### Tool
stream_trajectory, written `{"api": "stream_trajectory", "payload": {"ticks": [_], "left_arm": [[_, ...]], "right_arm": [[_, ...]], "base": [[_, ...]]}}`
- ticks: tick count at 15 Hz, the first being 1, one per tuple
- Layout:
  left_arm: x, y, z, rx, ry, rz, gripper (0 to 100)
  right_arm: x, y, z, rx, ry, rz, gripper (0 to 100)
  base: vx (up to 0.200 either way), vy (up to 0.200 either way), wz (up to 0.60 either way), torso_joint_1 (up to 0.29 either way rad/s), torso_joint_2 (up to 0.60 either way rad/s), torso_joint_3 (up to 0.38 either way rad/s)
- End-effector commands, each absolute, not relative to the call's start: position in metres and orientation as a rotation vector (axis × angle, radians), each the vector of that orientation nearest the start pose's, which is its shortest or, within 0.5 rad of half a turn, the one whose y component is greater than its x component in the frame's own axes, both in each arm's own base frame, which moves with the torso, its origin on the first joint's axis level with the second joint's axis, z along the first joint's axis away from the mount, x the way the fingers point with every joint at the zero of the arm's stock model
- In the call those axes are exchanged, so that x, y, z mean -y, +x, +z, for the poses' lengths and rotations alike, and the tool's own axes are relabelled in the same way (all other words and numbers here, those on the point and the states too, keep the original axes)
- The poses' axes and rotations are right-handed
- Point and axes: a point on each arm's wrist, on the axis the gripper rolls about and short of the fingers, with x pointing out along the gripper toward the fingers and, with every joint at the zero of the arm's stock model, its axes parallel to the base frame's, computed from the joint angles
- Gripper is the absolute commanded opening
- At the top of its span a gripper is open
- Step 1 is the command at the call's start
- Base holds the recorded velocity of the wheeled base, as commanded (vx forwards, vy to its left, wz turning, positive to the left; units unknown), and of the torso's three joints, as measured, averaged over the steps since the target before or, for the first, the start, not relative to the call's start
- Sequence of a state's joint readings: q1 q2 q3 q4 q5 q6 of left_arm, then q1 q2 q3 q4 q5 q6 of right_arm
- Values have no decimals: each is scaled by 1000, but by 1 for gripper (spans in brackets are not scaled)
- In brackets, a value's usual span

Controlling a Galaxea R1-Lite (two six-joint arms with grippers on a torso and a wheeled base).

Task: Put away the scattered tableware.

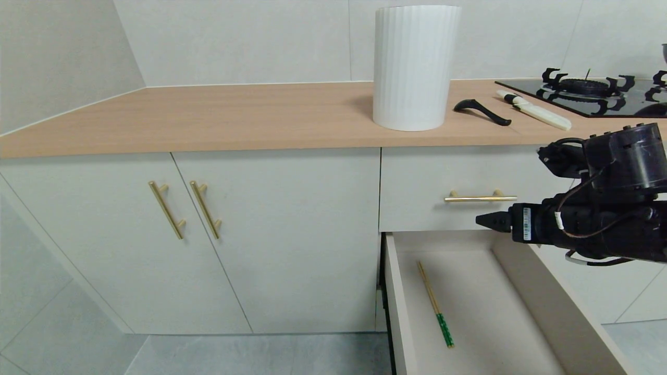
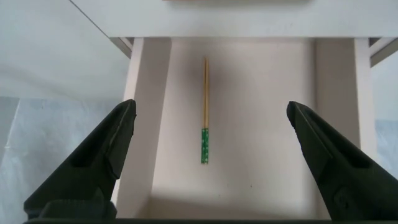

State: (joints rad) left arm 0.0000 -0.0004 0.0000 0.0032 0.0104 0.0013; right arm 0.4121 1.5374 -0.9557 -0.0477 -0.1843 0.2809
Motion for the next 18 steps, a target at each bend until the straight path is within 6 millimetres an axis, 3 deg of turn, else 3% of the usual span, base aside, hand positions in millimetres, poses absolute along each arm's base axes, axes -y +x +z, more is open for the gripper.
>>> {"api": "stream_trajectory", "payload": {"ticks": [1,8,18], "left_arm": [[0,-23,75,-3,2,11,100],[0,-23,75,-3,2,11,100],[0,-23,75,-3,2,11,100]], "right_arm": [[-99,243,220,-519,122,145,100],[-97,243,219,-519,101,138,100],[-95,242,221,-508,103,125,100]], "base": [[0,0,0,0,0,0],[0,0,0,4,-20,-15],[0,0,0,123,-409,-290]]}}
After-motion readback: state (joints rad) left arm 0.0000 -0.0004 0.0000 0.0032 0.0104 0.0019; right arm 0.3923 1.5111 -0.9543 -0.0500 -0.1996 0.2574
